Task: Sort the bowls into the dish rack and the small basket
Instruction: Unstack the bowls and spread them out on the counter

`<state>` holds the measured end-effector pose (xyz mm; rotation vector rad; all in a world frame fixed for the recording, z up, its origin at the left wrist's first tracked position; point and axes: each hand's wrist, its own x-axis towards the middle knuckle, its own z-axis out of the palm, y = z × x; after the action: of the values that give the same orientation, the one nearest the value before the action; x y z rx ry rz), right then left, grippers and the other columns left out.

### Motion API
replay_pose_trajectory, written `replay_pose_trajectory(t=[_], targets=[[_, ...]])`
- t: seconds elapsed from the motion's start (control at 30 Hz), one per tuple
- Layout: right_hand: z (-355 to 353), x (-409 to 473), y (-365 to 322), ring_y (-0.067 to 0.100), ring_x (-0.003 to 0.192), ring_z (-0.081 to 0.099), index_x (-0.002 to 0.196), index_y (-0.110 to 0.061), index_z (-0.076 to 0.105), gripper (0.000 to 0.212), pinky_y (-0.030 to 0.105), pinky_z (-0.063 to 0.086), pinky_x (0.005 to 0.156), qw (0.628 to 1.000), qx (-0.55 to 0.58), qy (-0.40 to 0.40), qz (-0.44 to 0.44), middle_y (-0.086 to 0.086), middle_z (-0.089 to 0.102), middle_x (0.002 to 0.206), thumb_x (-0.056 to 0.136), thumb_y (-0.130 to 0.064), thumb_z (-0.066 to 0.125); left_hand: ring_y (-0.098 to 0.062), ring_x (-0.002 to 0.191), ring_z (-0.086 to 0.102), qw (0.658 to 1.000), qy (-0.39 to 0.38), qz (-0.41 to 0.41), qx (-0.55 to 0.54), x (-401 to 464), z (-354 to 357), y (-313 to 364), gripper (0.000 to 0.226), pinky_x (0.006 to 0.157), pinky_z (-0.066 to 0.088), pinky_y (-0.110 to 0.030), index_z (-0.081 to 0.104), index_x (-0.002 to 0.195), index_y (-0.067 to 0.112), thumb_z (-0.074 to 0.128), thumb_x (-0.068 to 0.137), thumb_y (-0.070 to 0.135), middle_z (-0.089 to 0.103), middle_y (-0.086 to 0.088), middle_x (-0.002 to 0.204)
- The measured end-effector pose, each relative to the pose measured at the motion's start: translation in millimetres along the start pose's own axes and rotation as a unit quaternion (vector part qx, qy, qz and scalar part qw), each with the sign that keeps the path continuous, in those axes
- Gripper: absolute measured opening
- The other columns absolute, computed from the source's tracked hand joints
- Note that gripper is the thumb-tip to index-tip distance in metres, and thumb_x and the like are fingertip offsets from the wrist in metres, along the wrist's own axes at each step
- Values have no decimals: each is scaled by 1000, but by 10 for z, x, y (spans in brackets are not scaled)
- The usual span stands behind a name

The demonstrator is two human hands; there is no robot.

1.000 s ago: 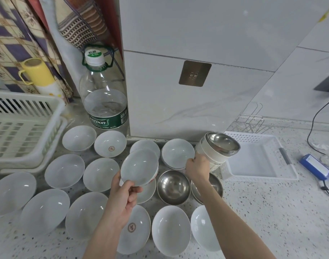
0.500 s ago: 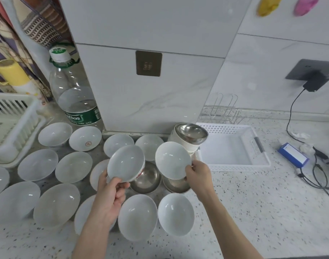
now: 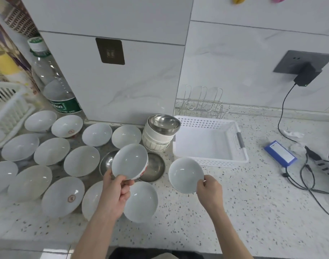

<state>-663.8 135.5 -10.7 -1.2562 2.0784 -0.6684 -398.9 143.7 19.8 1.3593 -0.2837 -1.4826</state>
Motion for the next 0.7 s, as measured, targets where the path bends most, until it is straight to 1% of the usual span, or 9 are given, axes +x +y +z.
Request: replay_pose_trajectory(t=[0.07,0.27,0.43,0.57,0.7], targets=[[16,39,74,16,53,37,64,-9,41,29,27,28,48,1000,2,-7,4,4,44,59,92,-6,42,-5,36,33,1000,5,-2,11,-49,50,-54,42,29,25,-14,48,130,21,44,95,-2,61,-7,54],[78,154,164,14,52,34,63,-10,38,29,27,25,48,999,-22,-28,-5,1,41,58,91,-5,42,-6,35,35,999,15,6,31,-190,140,-150,41,30,25,-15,48,127,20,44,94,-4,62,-10,57],[141,234,165,14,51,37,69,-8,43,24,26,25,45,998,-43,-52,-11,2,43,59,93,-7,42,-6,35,35,999,18,8,44,-239,145,-182,40,31,24,-16,49,123,22,43,93,-5,61,-11,57],[180,250,161,13,50,33,62,-13,34,33,25,23,46,997,-33,-64,-15,1,39,57,92,-5,42,-6,36,35,999,15,8,48,-243,133,-197,42,32,25,-16,51,120,26,44,93,-5,62,-11,56],[207,261,146,12,50,33,62,-15,34,33,23,22,45,997,-39,-69,-8,-1,39,58,93,-6,41,-6,36,36,999,9,7,52,-233,138,-201,42,32,25,-16,53,119,26,44,93,-5,62,-10,55]])
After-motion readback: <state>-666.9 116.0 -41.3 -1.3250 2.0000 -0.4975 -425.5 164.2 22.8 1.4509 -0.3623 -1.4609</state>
